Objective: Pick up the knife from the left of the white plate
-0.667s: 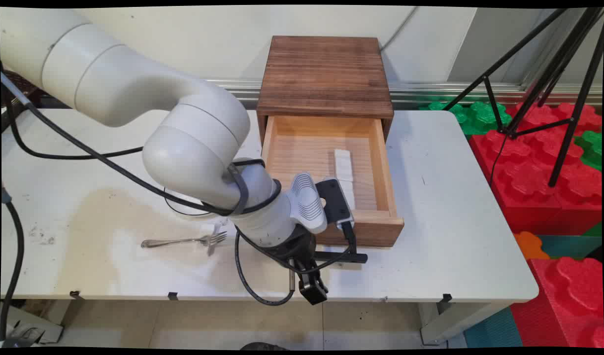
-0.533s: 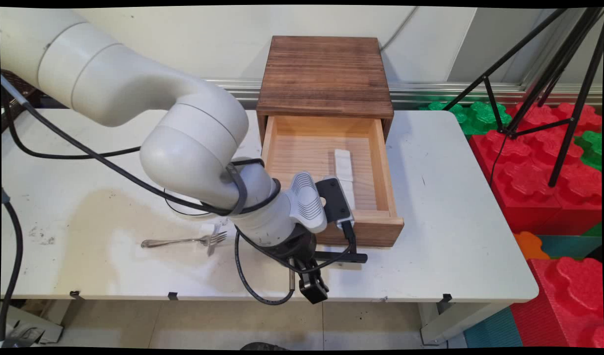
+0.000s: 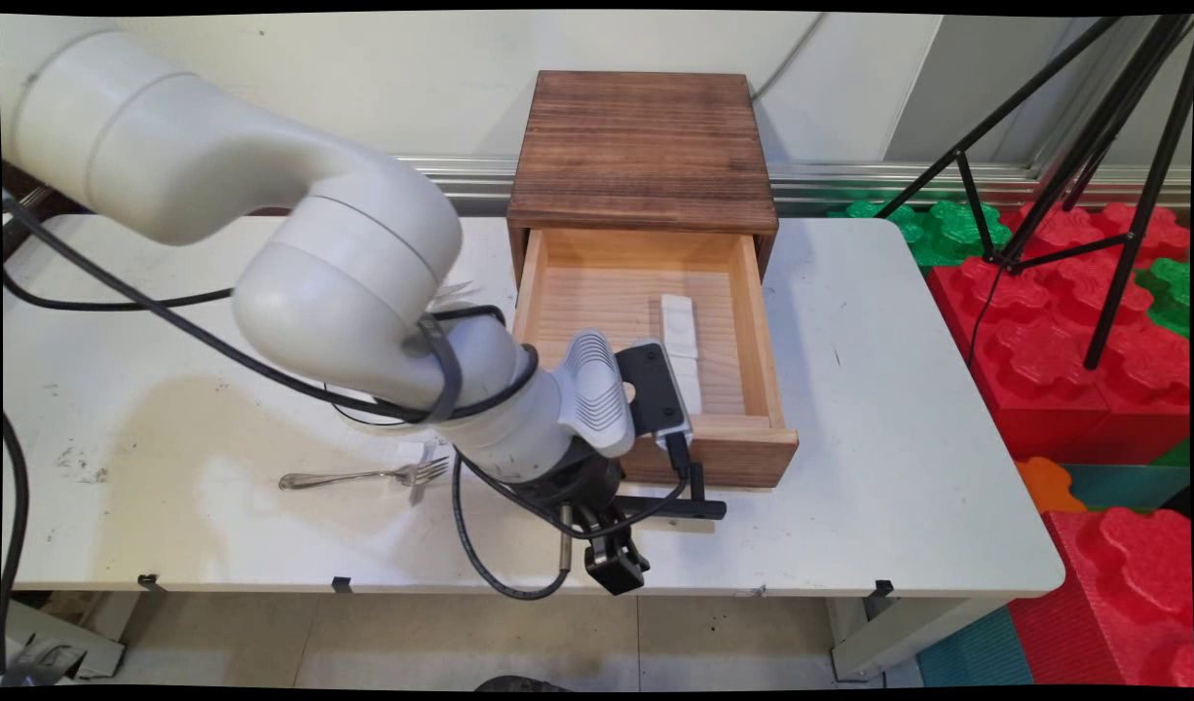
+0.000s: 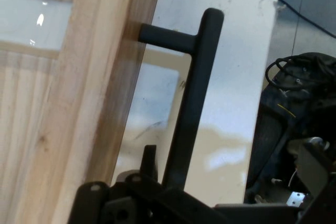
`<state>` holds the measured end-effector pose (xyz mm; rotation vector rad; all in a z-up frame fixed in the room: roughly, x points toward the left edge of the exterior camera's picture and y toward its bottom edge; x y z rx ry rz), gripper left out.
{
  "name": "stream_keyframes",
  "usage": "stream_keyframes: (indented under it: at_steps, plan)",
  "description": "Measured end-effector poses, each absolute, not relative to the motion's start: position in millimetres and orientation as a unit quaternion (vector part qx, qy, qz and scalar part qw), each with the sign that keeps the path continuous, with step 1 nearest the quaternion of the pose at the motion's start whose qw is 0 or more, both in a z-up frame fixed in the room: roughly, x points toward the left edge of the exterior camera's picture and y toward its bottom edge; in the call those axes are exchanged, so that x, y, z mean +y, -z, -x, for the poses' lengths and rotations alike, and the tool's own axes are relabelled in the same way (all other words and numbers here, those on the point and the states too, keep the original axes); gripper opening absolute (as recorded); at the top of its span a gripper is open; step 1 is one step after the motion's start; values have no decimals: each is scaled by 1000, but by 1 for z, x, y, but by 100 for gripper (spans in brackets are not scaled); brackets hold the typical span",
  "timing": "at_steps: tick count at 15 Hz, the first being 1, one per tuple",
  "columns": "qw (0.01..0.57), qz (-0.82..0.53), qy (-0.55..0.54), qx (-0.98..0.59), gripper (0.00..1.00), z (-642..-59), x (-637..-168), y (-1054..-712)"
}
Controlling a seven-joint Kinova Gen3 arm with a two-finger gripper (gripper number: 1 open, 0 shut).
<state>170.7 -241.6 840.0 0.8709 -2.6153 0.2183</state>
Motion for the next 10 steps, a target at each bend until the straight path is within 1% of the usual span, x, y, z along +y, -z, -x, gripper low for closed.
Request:
stream_keyframes:
  at_steps: [5,10]
  plan:
    - [200,-292,-90,-931,100,-183,-229,-859]
    - [223,-268,-108,-931,100,-203,-215,-890]
